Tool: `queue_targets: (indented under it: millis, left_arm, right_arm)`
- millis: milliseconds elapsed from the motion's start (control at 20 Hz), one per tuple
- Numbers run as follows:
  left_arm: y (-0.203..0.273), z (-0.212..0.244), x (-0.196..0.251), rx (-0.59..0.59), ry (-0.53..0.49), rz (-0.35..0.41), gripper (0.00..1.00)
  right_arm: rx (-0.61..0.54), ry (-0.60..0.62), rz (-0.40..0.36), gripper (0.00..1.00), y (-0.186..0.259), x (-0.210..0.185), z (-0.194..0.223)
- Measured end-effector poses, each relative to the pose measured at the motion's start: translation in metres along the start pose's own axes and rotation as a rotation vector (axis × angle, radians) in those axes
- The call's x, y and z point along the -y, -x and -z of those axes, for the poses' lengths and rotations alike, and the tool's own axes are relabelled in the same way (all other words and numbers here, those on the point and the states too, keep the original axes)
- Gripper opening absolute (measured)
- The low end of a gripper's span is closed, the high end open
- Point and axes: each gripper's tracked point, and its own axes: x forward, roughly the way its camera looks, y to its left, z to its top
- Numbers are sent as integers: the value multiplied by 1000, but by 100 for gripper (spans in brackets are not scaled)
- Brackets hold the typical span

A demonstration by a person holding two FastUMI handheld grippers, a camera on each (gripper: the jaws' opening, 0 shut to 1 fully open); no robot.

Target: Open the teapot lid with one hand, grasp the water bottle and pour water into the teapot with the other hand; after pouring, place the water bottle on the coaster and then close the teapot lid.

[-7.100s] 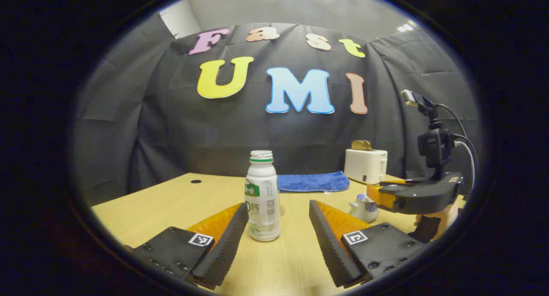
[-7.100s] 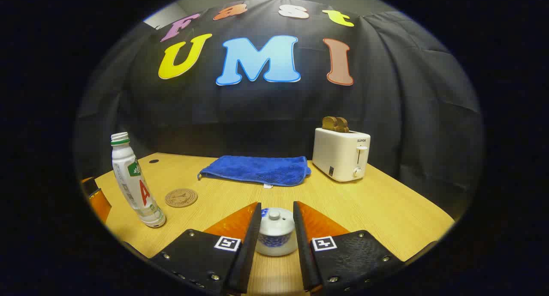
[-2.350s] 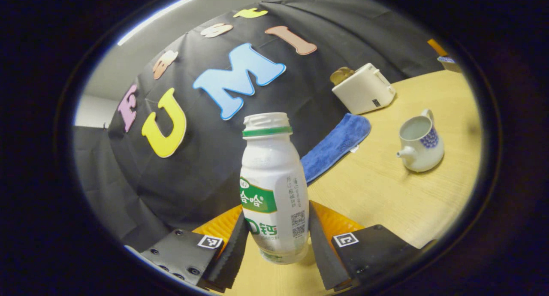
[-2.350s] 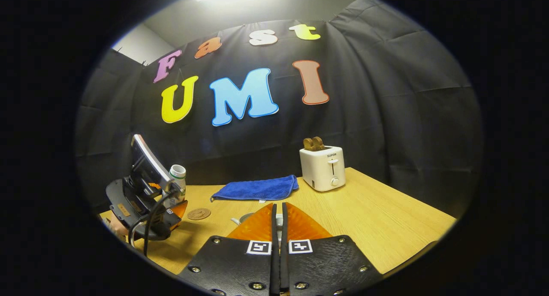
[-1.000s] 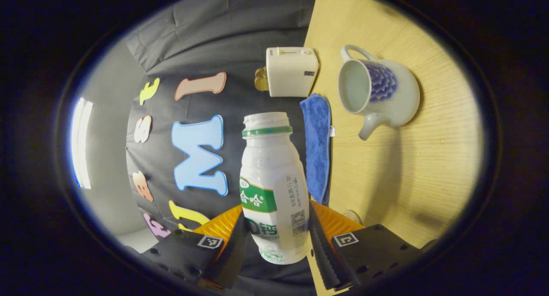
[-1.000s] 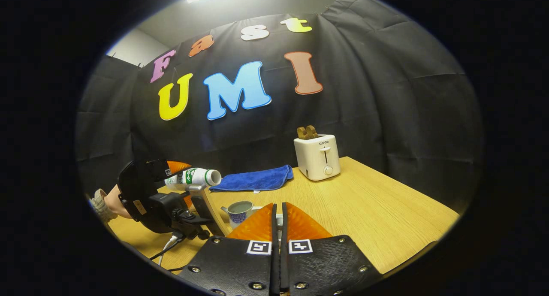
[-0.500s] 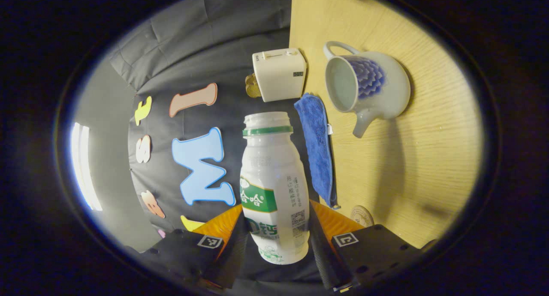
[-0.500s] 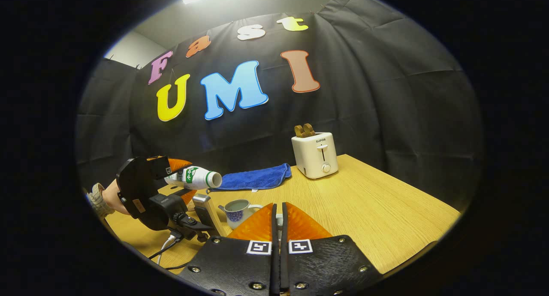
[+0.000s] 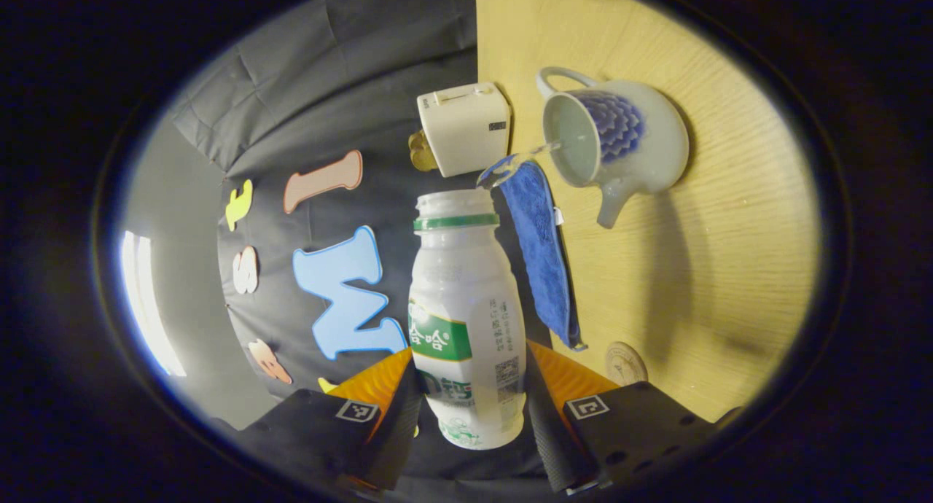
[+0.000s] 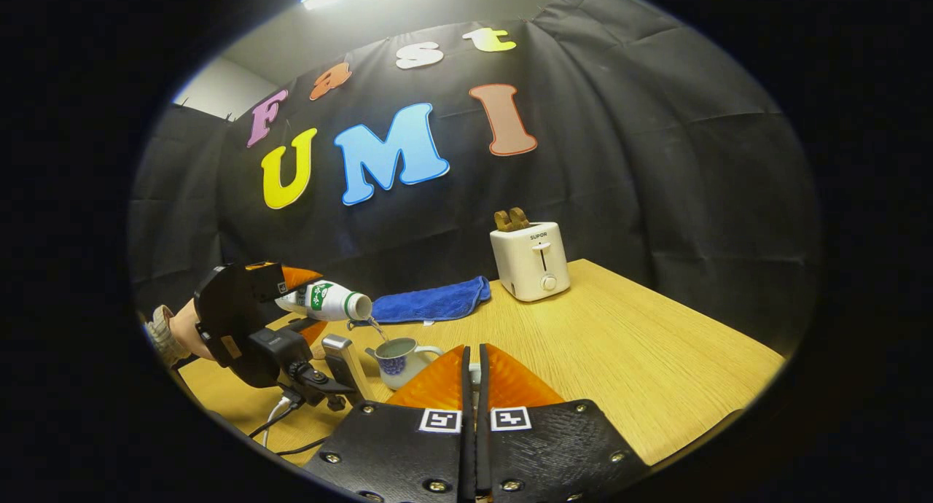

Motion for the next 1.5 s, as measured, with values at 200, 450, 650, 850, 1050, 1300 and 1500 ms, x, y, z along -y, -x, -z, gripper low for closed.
queue_targets:
  millis: [200,450,650,850,1050,1300,1500]
  left_arm:
    - [3,1,-1,-2,-19,-2,76]
    - [5,-1,-3,4,-48,-7,73]
    - [6,-1,-5,7,-72,-10,84]
    - [2,-4,-8,14,-102,-14,84]
    - [1,-8,-11,22,-131,-21,84]
    - [-1,-14,-16,39,-180,-27,84]
    - [-1,-19,-21,50,-216,-35,81]
  right_arm:
    - [2,-2,-2,0,1,1,1]
    - [0,-5,0,0,3,2,3]
    - [3,-6,0,0,4,4,4]
    - [1,-11,-1,0,2,7,5]
    - [2,-13,1,0,1,9,6]
    - [0,-15,5,0,0,11,7]
    - [-1,-17,5,0,0,13,8]
